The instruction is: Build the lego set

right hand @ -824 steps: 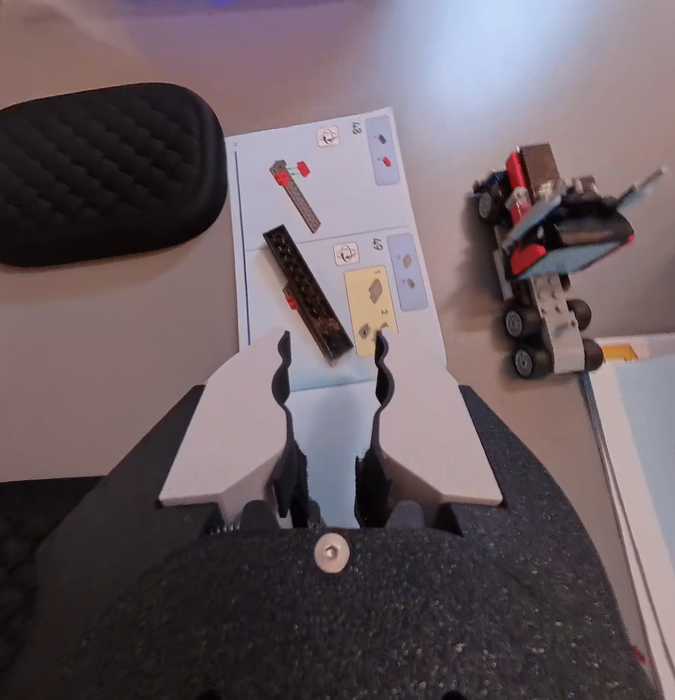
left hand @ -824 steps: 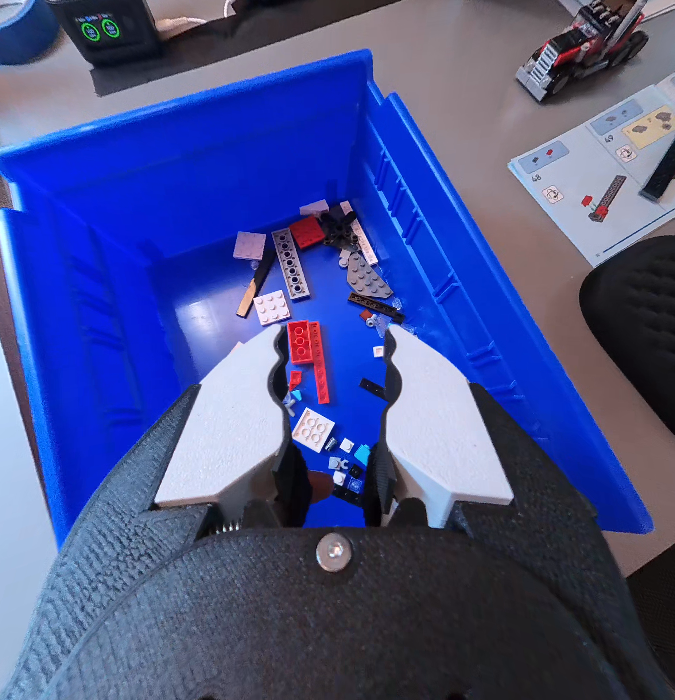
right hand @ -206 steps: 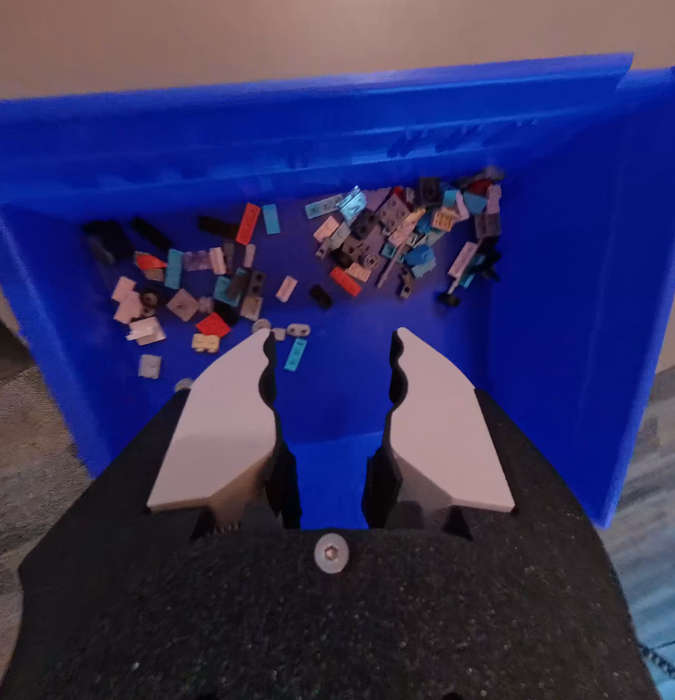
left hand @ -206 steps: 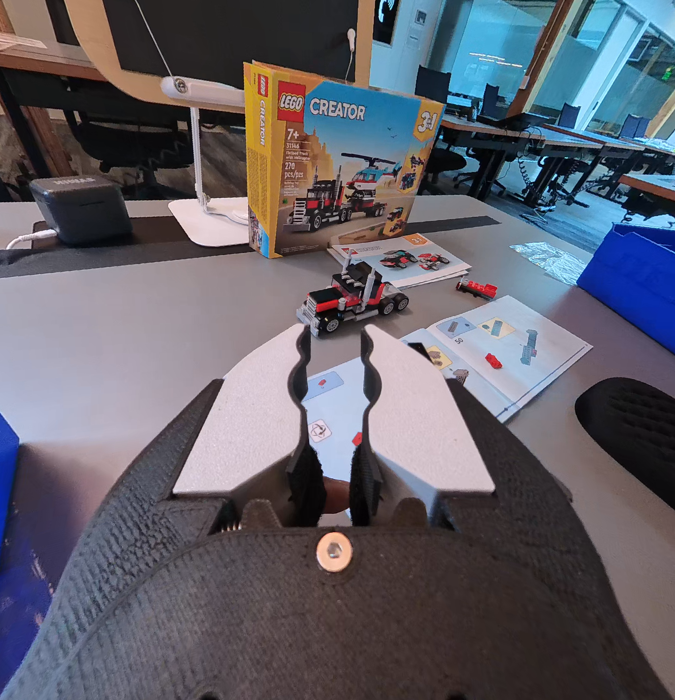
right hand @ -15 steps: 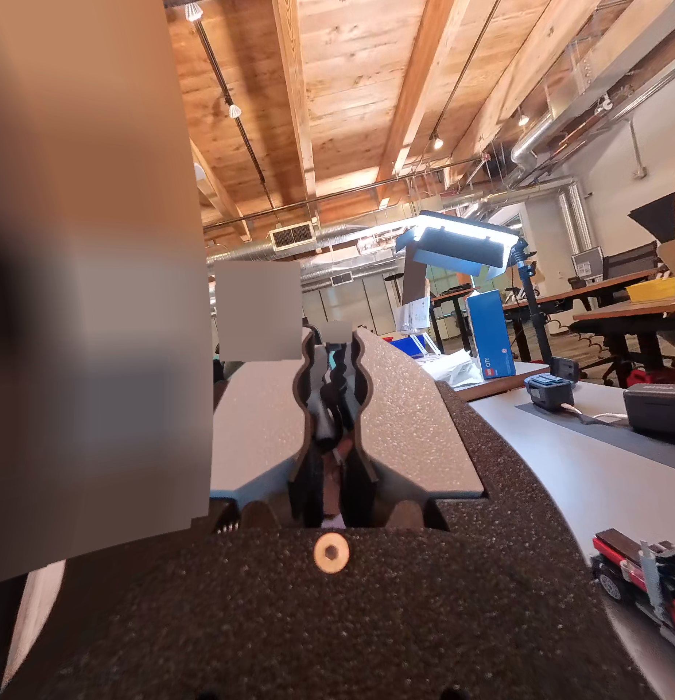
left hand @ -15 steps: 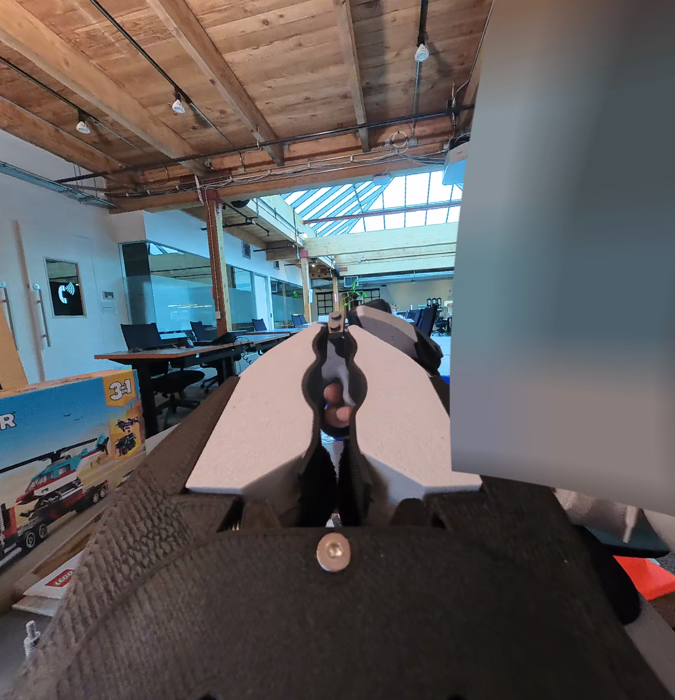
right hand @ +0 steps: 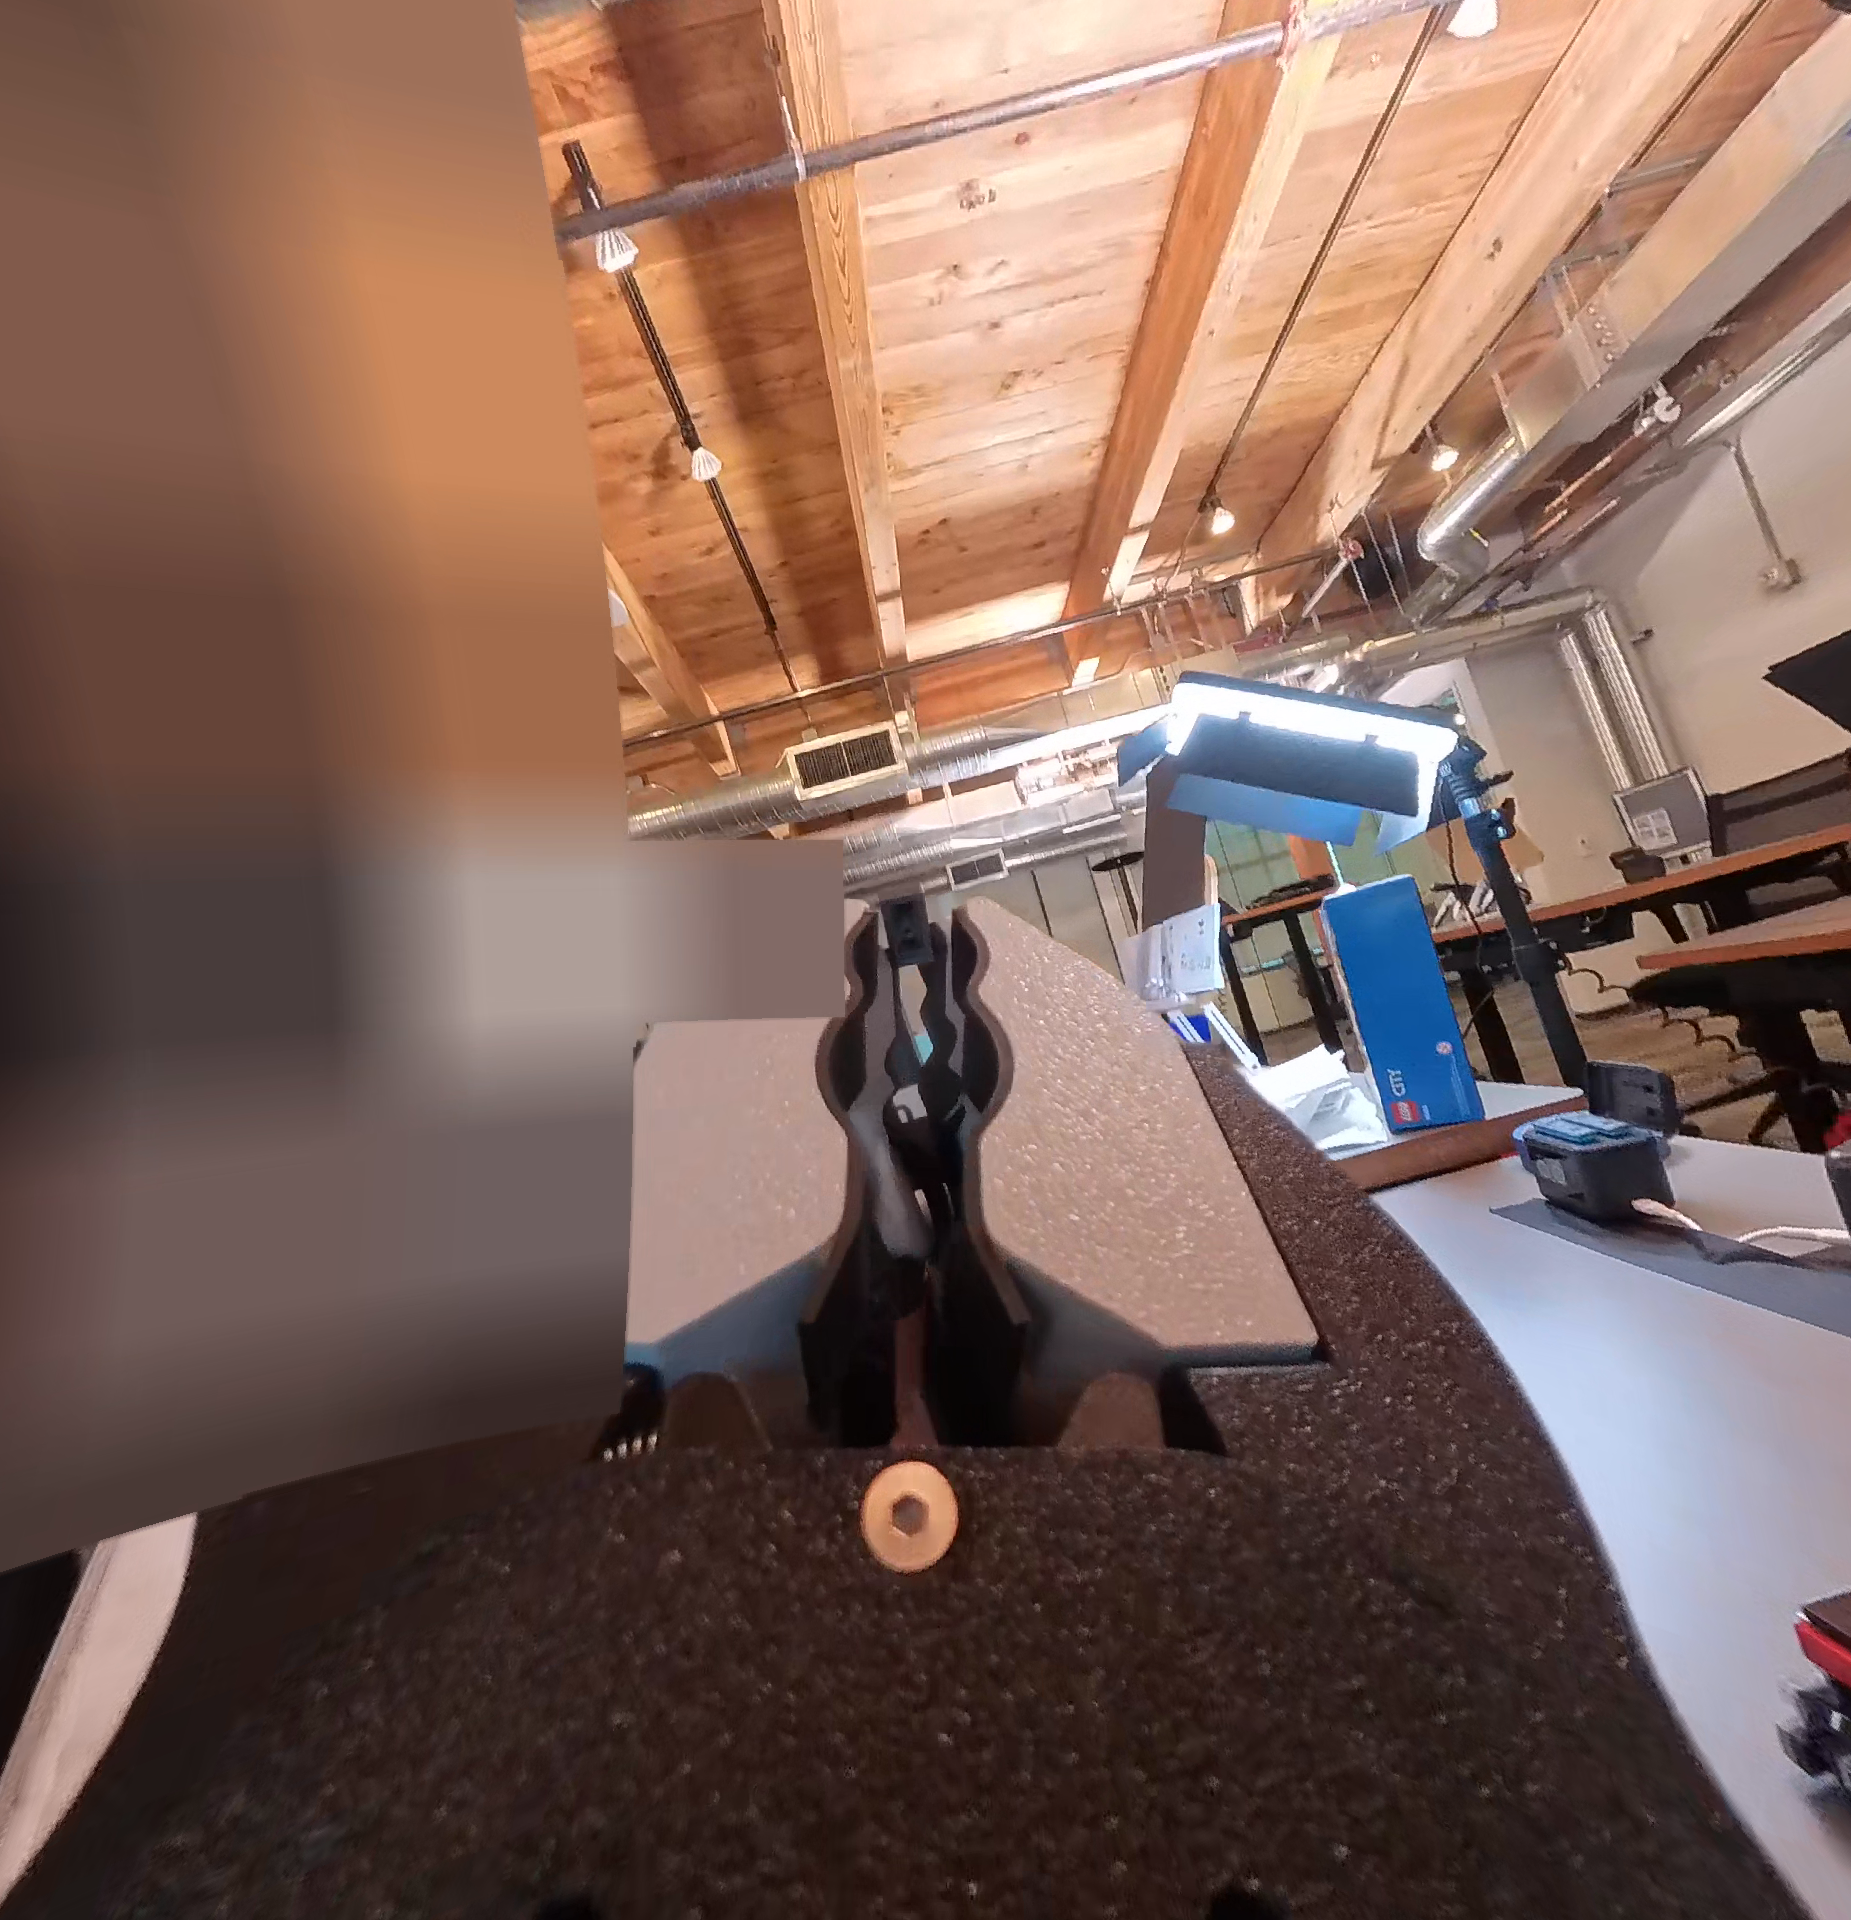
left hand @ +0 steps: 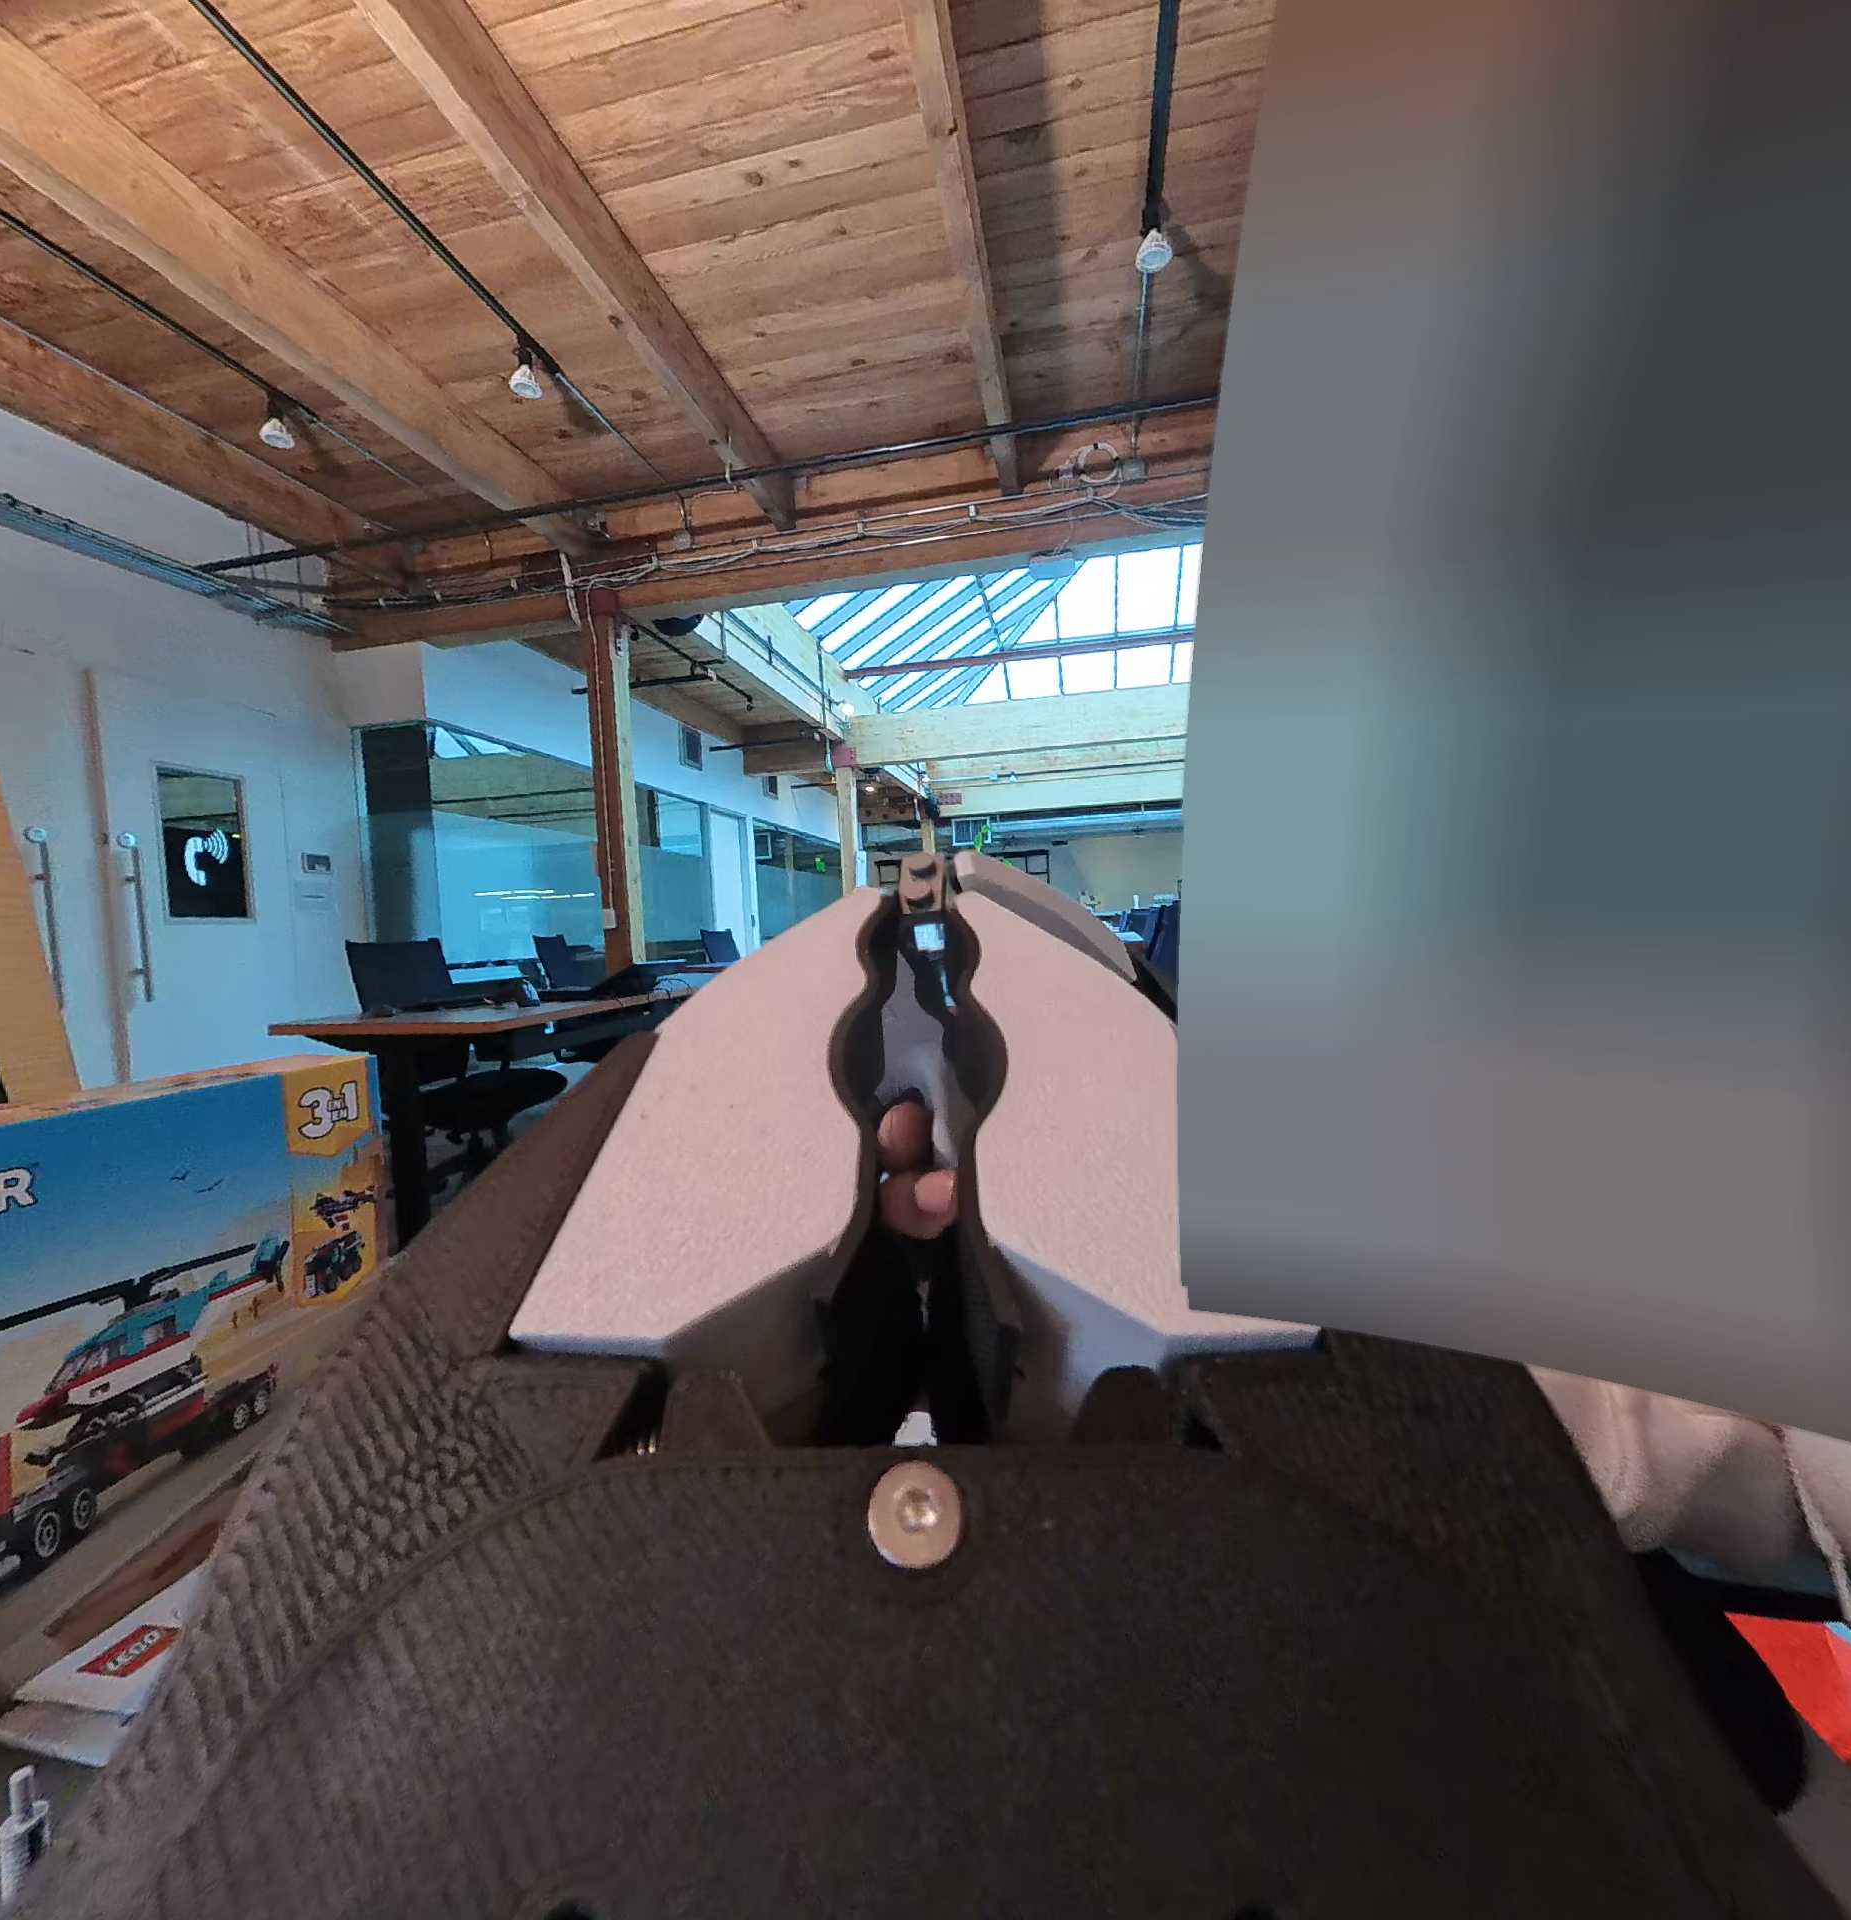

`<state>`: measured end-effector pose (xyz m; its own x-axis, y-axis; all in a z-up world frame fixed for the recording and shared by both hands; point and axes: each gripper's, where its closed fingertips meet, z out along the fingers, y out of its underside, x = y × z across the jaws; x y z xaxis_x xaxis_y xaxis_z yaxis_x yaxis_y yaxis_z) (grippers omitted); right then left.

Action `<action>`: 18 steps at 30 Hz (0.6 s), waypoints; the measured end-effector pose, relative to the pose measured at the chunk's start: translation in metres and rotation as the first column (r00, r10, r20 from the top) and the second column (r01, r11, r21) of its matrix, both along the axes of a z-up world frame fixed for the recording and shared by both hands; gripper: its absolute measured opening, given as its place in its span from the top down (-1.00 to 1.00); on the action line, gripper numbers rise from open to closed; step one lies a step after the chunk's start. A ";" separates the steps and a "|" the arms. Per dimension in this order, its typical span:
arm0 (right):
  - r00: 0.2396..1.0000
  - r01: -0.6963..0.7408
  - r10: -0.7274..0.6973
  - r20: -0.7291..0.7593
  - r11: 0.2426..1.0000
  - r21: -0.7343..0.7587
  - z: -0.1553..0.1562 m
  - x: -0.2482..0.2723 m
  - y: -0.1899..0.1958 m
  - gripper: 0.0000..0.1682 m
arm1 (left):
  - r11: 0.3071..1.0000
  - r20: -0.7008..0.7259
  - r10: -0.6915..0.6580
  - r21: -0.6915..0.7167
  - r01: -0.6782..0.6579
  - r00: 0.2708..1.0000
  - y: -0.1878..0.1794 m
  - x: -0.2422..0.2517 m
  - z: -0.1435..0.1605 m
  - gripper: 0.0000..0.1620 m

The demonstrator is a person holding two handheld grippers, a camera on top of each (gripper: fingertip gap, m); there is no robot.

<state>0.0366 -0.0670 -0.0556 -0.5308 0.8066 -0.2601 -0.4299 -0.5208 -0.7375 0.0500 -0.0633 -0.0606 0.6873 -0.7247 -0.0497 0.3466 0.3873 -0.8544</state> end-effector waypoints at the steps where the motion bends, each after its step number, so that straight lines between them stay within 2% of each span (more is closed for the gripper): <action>1: 1.000 -0.002 0.001 -0.014 1.000 -0.009 0.000 0.001 0.000 0.85 | 1.000 0.002 0.005 0.003 -0.005 1.000 0.000 0.001 0.001 0.90; 7: 1.000 0.016 -0.016 -0.017 1.000 -0.004 0.000 0.001 0.003 0.91 | 1.000 0.042 0.014 -0.009 -0.013 0.999 0.001 0.002 0.002 0.90; 11: 0.998 0.050 -0.052 0.020 0.996 0.070 0.008 0.008 0.016 0.91 | 0.998 -0.058 0.031 -0.058 -0.035 0.998 0.002 -0.017 0.001 0.79; 14: 0.980 0.095 -0.132 0.148 0.967 0.236 -0.002 0.009 0.028 0.91 | 0.975 -0.151 0.133 -0.160 -0.157 0.979 0.009 -0.057 -0.012 0.77; 18: 0.885 0.004 -0.185 0.427 0.921 0.391 -0.050 -0.001 0.034 0.91 | 0.868 -0.338 0.217 -0.363 -0.339 0.916 0.019 -0.104 -0.062 0.76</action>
